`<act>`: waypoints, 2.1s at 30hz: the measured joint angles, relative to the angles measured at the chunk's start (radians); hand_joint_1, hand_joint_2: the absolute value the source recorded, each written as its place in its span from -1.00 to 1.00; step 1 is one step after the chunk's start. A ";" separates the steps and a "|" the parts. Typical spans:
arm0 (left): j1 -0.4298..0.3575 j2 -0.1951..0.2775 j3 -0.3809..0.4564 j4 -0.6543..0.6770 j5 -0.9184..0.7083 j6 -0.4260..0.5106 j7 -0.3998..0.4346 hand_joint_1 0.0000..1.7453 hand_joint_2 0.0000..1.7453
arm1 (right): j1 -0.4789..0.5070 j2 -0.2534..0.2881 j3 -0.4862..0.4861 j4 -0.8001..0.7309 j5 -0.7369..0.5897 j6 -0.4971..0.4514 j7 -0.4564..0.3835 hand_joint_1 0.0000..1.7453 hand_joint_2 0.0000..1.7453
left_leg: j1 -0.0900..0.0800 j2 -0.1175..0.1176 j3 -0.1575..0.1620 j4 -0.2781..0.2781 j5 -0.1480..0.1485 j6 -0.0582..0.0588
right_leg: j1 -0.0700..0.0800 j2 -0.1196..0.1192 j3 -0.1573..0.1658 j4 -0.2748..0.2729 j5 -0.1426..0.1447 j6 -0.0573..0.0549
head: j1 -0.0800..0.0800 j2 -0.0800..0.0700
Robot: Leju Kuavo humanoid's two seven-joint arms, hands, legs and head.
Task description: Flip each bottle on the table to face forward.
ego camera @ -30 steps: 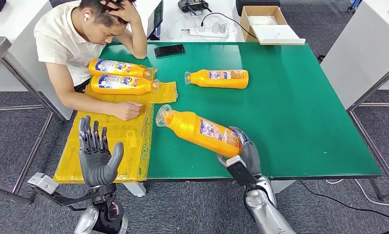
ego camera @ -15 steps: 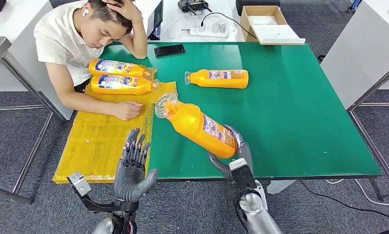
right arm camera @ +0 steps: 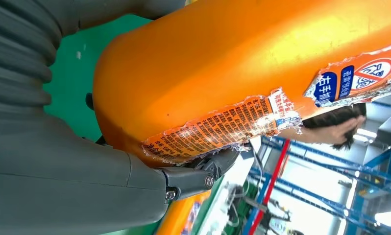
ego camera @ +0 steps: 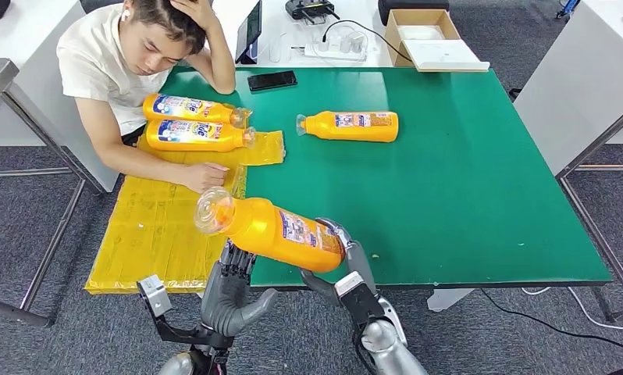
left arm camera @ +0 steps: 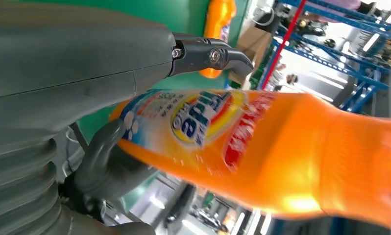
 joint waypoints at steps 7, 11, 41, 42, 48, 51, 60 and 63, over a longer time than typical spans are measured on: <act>-0.034 0.001 -0.014 0.033 -0.132 0.075 -0.046 -1.00 1.00 | 0.031 0.029 0.094 0.015 0.008 0.017 -0.009 1.00 1.00 | 0.001 0.000 0.000 0.000 0.000 0.000 | 0.001 0.000 -0.001 0.000 0.000 0.000 | 0.000 0.000; -0.043 -0.003 -0.015 0.037 -0.169 0.116 -0.073 -1.00 1.00 | 0.038 0.039 0.126 0.045 -0.004 0.022 -0.009 1.00 1.00 | 0.000 0.000 0.000 0.000 0.000 0.000 | 0.000 0.000 -0.001 0.000 0.000 0.000 | 0.000 0.000; -0.042 -0.013 -0.005 0.020 -0.021 0.071 -0.096 1.00 1.00 | 0.034 0.057 0.225 0.117 -0.040 -0.024 -0.009 1.00 1.00 | 0.000 0.001 0.000 0.000 0.000 0.000 | 0.000 0.000 -0.001 0.000 0.000 0.000 | 0.000 0.000; -0.042 -0.013 -0.005 0.020 -0.021 0.071 -0.096 1.00 1.00 | 0.034 0.056 0.226 0.118 -0.040 -0.024 -0.009 1.00 1.00 | 0.000 0.001 0.000 0.000 0.000 0.000 | 0.000 0.000 -0.001 0.000 0.000 0.000 | 0.000 0.000; -0.040 -0.013 -0.004 0.020 -0.020 0.071 -0.096 1.00 1.00 | 0.034 0.056 0.226 0.119 -0.040 -0.024 -0.009 0.95 1.00 | 0.000 0.001 0.000 0.000 0.000 0.000 | 0.000 0.000 -0.001 0.000 0.000 0.000 | 0.000 0.000; -0.039 -0.013 -0.003 0.019 -0.005 0.058 -0.089 1.00 1.00 | 0.034 0.055 0.227 0.119 -0.041 -0.025 -0.009 0.01 1.00 | 0.000 0.001 0.000 0.000 0.000 0.000 | 0.000 0.000 -0.001 0.000 0.000 0.000 | 0.000 0.000; -0.033 -0.004 0.013 0.009 0.083 -0.113 -0.046 1.00 1.00 | 0.035 0.051 0.226 0.136 -0.078 0.001 -0.010 -1.00 -1.00 | 0.000 0.001 0.000 0.000 0.000 0.000 | 0.000 0.000 -0.001 0.000 0.000 0.000 | 0.000 0.000; -0.024 -0.005 0.023 0.004 0.050 -0.102 -0.072 1.00 1.00 | 0.041 0.051 0.216 0.130 -0.100 -0.017 -0.010 -1.00 -1.00 | 0.000 0.001 0.000 0.000 0.000 0.000 | 0.000 0.000 -0.001 0.000 0.000 0.000 | 0.000 0.000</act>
